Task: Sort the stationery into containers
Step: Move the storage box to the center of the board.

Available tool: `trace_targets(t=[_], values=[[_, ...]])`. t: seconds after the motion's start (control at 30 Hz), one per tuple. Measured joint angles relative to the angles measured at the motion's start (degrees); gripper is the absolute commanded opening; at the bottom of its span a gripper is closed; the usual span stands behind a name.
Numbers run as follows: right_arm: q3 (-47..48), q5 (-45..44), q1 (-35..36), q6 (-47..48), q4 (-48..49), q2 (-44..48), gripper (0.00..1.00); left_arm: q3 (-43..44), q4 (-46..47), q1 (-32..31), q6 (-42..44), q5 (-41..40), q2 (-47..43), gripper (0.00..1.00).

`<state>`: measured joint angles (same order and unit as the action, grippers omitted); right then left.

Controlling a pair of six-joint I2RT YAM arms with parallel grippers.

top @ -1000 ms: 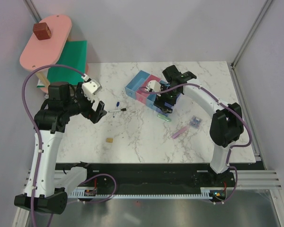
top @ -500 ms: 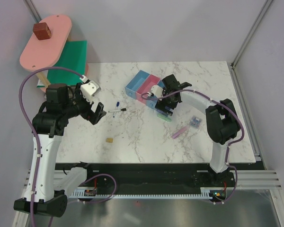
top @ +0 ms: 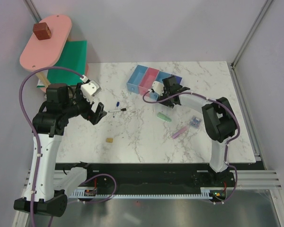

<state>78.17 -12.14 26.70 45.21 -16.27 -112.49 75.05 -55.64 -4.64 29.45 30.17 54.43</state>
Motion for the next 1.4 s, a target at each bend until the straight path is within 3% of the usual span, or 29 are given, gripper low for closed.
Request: trace_targets(t=[0.3, 0.63, 0.87, 1.07, 1.4], values=[[5.4, -5.6, -2.6, 3.7, 7.6, -5.4, 0.98, 0.0, 0.0, 0.0, 0.0, 0.0, 0.3, 1.00], [12.1, 10.7, -3.1, 5.0, -7.5, -0.2, 0.97, 0.0, 0.0, 0.0, 0.0, 0.0, 0.8, 1.00], [24.2, 13.1, -1.5, -3.2, -3.8, -1.0, 0.97, 0.0, 0.0, 0.0, 0.0, 0.1, 1.7, 1.00], [33.8, 10.3, 0.8, -6.2, 2.6, -10.6, 0.97, -0.1, 0.0, 0.0, 0.0, 0.0, 1.7, 1.00], [42.0, 5.6, 2.8, -6.9, 6.8, -26.3, 0.98, -0.5, 0.0, 0.0, 0.2, -1.2, 1.7, 1.00]])
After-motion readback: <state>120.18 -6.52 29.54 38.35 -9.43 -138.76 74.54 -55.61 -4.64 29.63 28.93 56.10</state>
